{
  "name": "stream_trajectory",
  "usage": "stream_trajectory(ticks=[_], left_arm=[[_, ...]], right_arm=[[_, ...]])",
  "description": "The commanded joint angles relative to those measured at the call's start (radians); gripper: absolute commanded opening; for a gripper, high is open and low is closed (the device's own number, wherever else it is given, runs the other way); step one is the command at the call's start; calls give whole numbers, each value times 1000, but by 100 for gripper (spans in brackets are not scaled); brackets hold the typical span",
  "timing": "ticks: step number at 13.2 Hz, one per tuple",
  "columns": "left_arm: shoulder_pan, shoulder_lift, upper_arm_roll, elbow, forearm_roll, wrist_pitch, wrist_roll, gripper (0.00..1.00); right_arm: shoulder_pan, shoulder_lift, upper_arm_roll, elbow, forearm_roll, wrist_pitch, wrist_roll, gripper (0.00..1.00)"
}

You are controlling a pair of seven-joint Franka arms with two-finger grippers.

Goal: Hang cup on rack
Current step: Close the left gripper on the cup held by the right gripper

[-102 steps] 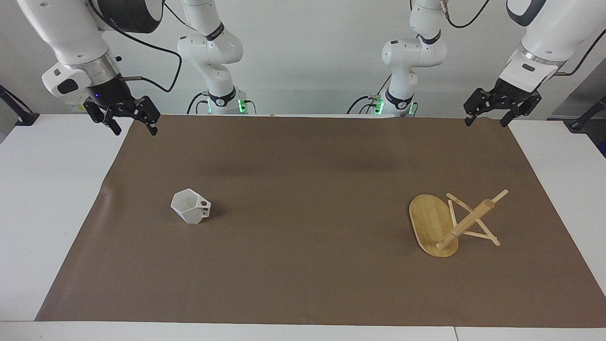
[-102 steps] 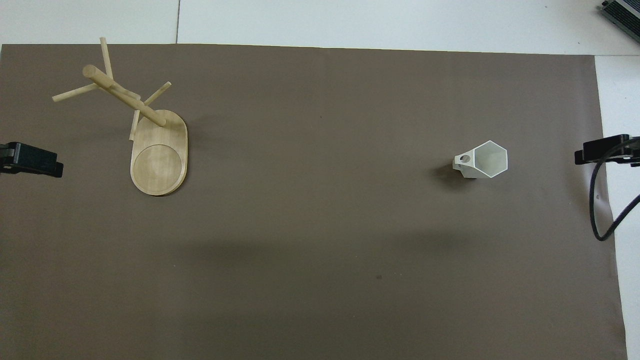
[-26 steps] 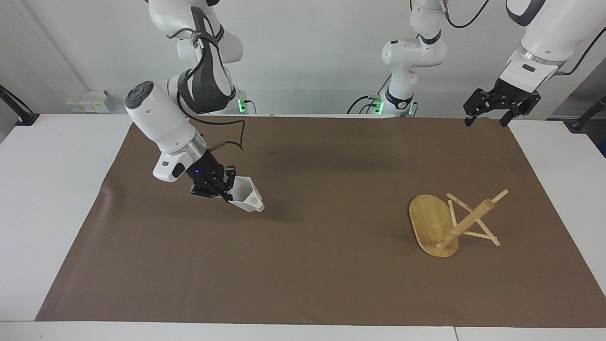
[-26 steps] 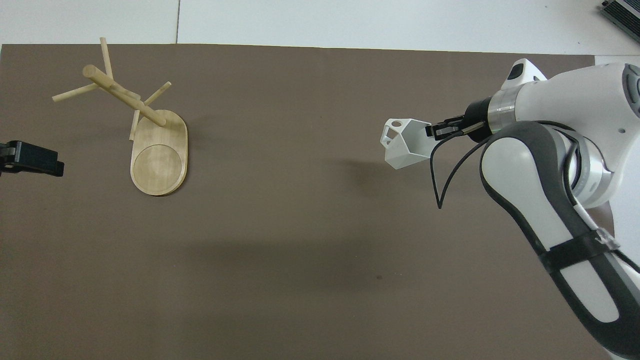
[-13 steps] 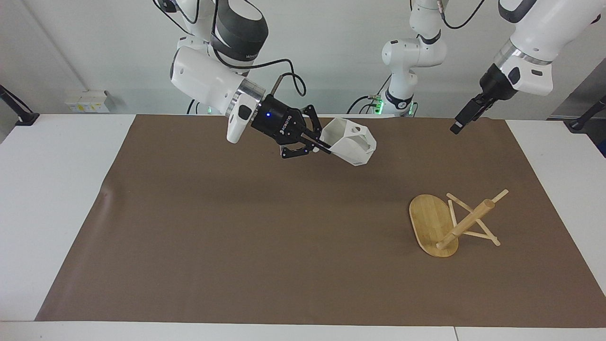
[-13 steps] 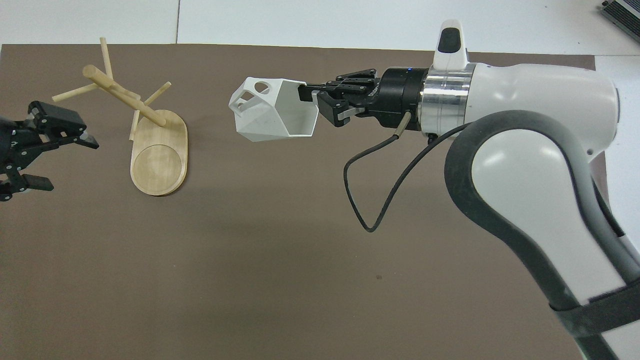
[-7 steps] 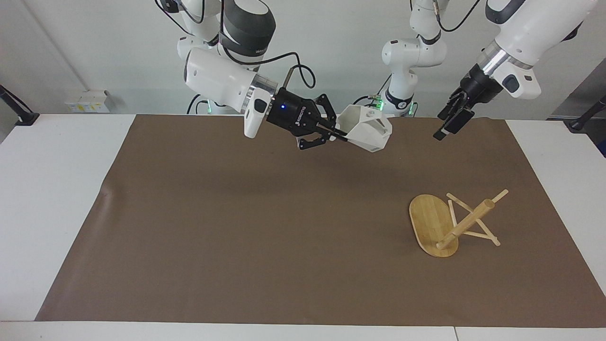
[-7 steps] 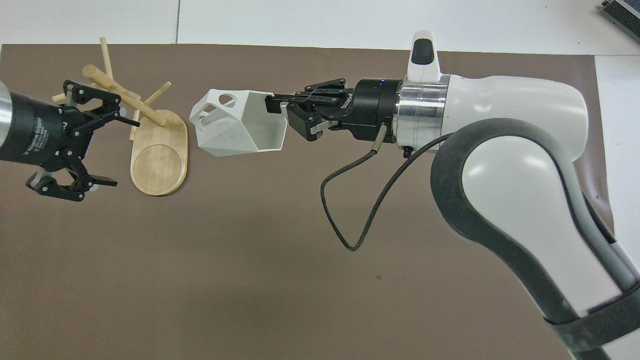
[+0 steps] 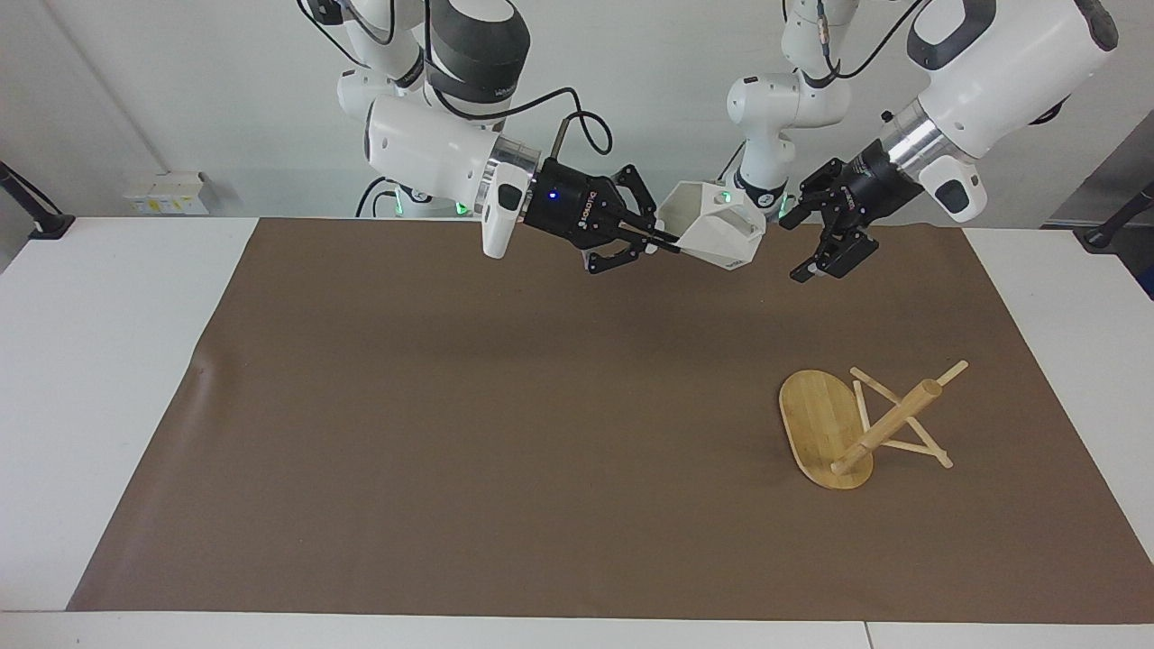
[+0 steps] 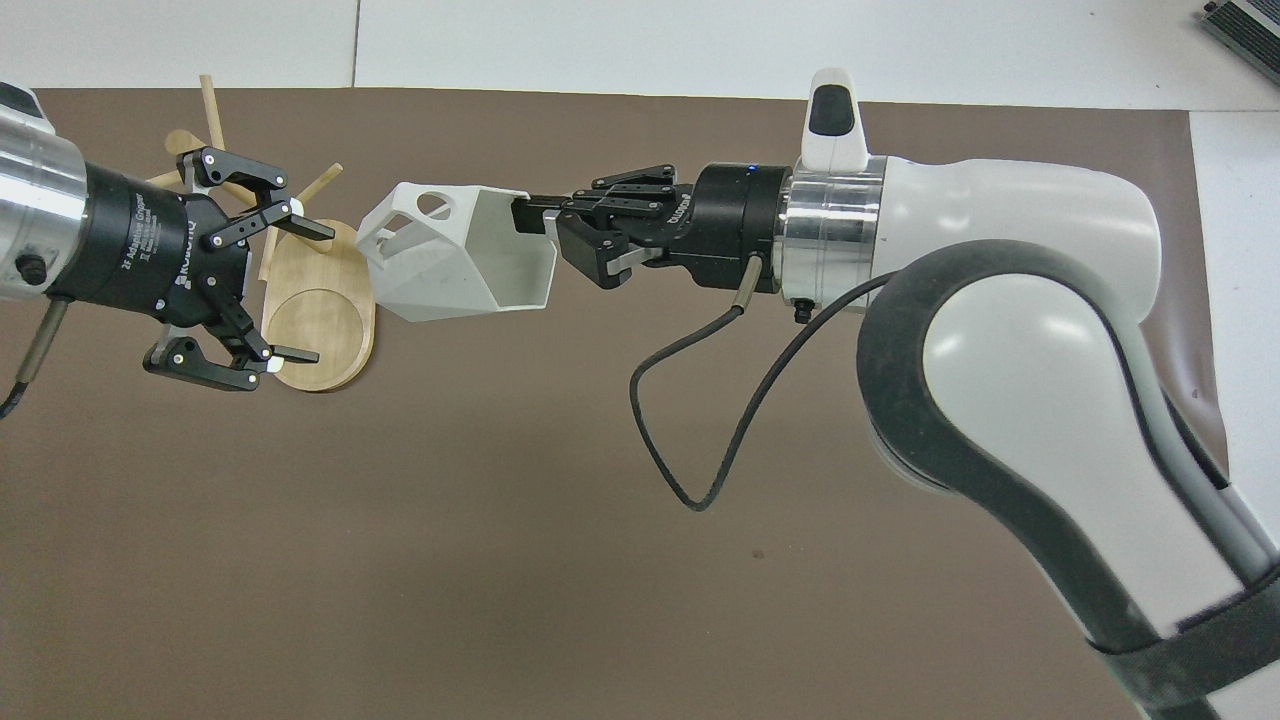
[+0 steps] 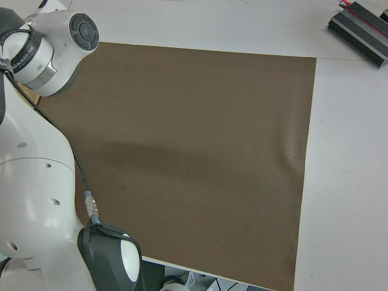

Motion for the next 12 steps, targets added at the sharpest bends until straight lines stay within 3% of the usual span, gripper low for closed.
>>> stream_trajectory(ticks=[1, 12], left_arm=[[13, 11, 3, 29, -78, -23, -79, 100], [-19, 5, -15, -6, -155, 129, -319, 100]], right_arm=[[-18, 6, 15, 10, 16, -19, -24, 0], [-9, 0, 18, -4, -53, -13, 48, 0]])
